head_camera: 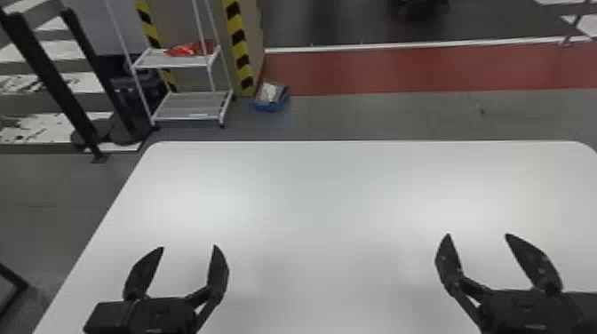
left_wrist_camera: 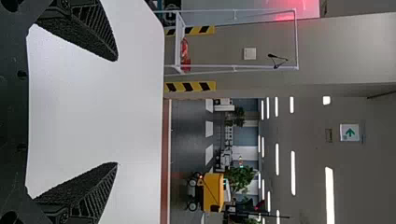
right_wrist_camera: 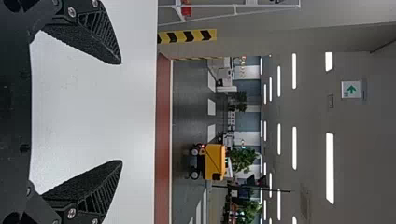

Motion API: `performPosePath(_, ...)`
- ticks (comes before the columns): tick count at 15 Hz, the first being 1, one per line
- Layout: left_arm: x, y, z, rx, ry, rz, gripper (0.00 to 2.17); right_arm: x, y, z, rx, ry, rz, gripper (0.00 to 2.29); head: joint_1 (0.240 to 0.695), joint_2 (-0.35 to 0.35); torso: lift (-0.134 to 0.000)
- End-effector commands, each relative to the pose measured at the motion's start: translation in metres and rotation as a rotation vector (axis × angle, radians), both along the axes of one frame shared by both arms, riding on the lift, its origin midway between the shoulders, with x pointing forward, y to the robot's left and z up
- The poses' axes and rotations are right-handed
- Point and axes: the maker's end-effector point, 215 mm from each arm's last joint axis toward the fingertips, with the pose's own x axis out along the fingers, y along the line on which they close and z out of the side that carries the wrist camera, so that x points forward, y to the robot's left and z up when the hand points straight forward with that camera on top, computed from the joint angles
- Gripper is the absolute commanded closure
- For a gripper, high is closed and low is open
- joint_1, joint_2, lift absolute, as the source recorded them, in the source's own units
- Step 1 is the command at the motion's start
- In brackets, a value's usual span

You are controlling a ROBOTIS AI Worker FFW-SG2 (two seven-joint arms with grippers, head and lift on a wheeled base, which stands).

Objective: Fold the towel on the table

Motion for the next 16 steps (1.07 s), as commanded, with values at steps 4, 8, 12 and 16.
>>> performPosePath(4,-0.0005,0.0,-0.0019,-0.002,0.003,0.002,0.08,-0.0002,-0.0002,-0.001,0.004,0.001,-0.002,0.13,0.695,0.117,-0.119)
performPosePath(8,-0.0007,0.0,-0.0027,-0.002,0.005,0.002,0.08,-0.0002,-0.0002,-0.001,0.004,0.001,-0.002,0.13,0.695,0.118,-0.119)
performPosePath(12,-0.0011,0.0001,-0.0044,-0.003,0.008,0.002,0.08,-0.0003,-0.0002,-0.0019,0.003,0.004,-0.001,0.13,0.695,0.118,-0.119)
performPosePath(16,-0.0016,-0.0008,-0.0041,-0.003,0.006,0.001,0.08,-0.0001,-0.001,-0.0018,0.003,0.004,-0.003,0.13,0.695,0.118,-0.119)
